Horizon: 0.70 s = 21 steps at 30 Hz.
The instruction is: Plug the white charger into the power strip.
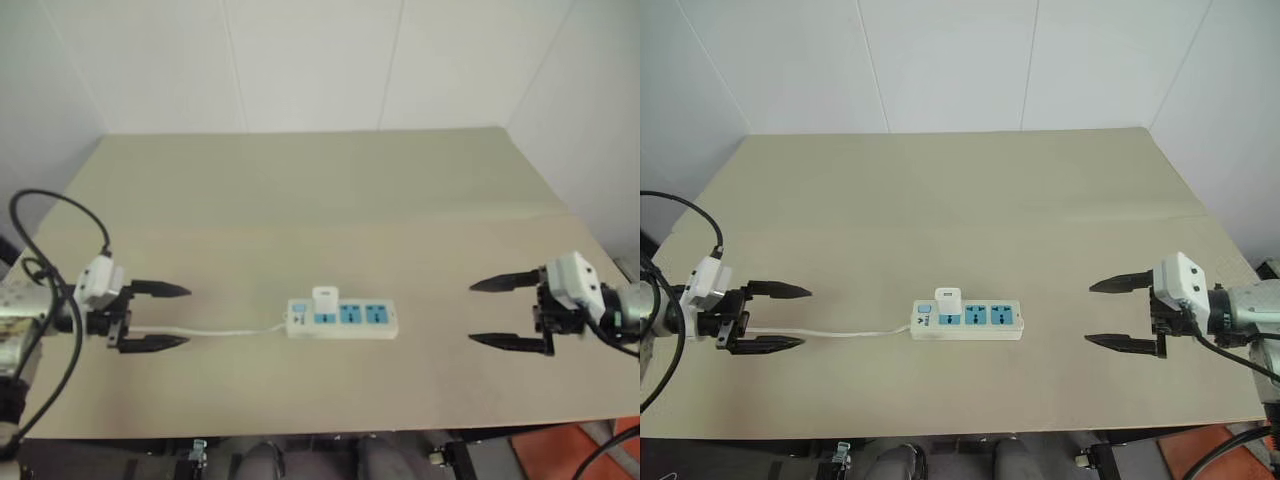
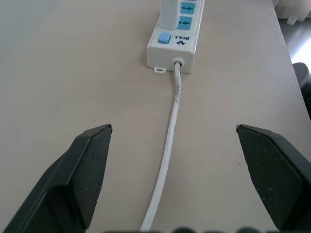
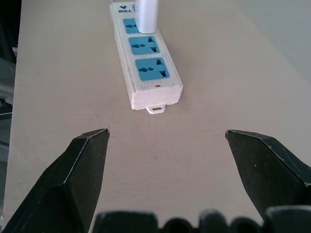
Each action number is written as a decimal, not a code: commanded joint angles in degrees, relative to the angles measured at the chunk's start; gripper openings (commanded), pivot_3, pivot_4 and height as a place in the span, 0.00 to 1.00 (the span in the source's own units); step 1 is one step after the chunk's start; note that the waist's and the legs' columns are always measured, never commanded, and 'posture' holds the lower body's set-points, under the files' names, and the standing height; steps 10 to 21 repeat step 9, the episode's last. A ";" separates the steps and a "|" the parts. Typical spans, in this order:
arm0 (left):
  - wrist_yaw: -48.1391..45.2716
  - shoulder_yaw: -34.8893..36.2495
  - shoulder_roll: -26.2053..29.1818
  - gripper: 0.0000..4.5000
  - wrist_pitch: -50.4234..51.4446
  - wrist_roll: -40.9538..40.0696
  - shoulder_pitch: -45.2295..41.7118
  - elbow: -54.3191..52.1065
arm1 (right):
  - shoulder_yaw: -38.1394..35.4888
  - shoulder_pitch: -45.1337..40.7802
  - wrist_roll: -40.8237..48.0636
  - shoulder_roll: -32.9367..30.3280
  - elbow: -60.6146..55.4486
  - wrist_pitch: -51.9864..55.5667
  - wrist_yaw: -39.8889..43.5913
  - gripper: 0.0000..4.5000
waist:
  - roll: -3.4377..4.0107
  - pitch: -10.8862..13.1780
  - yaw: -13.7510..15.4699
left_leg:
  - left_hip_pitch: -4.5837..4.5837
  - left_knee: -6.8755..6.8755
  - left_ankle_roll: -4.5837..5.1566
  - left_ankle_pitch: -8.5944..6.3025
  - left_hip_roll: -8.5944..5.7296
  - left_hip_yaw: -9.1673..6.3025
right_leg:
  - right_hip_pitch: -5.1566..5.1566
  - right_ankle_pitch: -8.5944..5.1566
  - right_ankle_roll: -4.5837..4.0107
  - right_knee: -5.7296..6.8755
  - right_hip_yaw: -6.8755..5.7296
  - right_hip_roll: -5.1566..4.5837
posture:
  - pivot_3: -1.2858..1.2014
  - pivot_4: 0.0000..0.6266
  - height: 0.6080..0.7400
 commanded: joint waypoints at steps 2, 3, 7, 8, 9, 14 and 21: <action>-0.21 -0.03 -0.90 0.99 -0.11 -0.34 -2.04 -0.99 | -3.35 0.17 1.04 -1.15 -2.04 0.24 -1.61 1.00 | -0.02 0.01 0.08 | -0.06 0.02 0.00 0.00 0.00 0.00 | -0.03 0.01 -0.01 0.00 0.00 0.00 | 0.52 0.24 1.00; -0.21 -0.05 -1.08 0.99 -0.02 -0.35 -2.28 -0.90 | -3.37 0.22 1.00 -1.34 -2.06 0.35 -1.64 1.00 | -0.03 0.01 0.09 | -0.09 0.02 0.00 0.00 0.00 0.00 | -0.05 0.01 -0.01 0.00 0.00 0.00 | 0.52 0.24 1.00; -0.21 -0.25 -1.50 0.99 0.04 -0.20 -3.18 -0.23 | -3.95 1.20 0.89 -2.33 -2.54 0.87 -1.46 1.00 | -0.03 0.02 0.14 | -0.10 0.02 0.00 0.00 -0.01 -0.01 | -0.06 0.01 -0.01 0.00 0.00 -0.01 | 0.52 0.24 1.00; -0.21 -0.35 -1.49 0.99 0.12 -0.18 -3.27 -0.13 | -4.12 1.60 0.78 -2.43 -2.57 0.60 -1.50 1.00 | -0.03 0.02 0.14 | -0.10 0.02 0.00 0.00 -0.01 0.00 | -0.06 0.01 -0.01 0.00 0.00 -0.02 | 0.52 0.24 1.00; -0.21 -0.42 -1.47 0.99 0.20 -0.17 -3.33 -0.05 | -4.20 1.88 0.71 -2.50 -2.60 0.36 -1.57 1.00 | -0.03 0.02 0.14 | -0.10 0.03 0.00 0.00 -0.01 0.00 | -0.06 0.01 -0.01 0.00 0.00 -0.02 | 0.52 0.24 1.00; -0.21 -0.42 -1.47 0.99 0.20 -0.17 -3.33 -0.05 | -4.20 1.88 0.71 -2.50 -2.60 0.36 -1.57 1.00 | -0.03 0.02 0.14 | -0.10 0.03 0.00 0.00 -0.01 0.00 | -0.06 0.01 -0.01 0.00 0.00 -0.02 | 0.52 0.24 1.00; -0.21 -0.42 -1.47 0.99 0.20 -0.17 -3.33 -0.05 | -4.20 1.88 0.71 -2.50 -2.60 0.36 -1.57 1.00 | -0.03 0.02 0.14 | -0.10 0.03 0.00 0.00 -0.01 0.00 | -0.06 0.01 -0.01 0.00 0.00 -0.02 | 0.52 0.24 1.00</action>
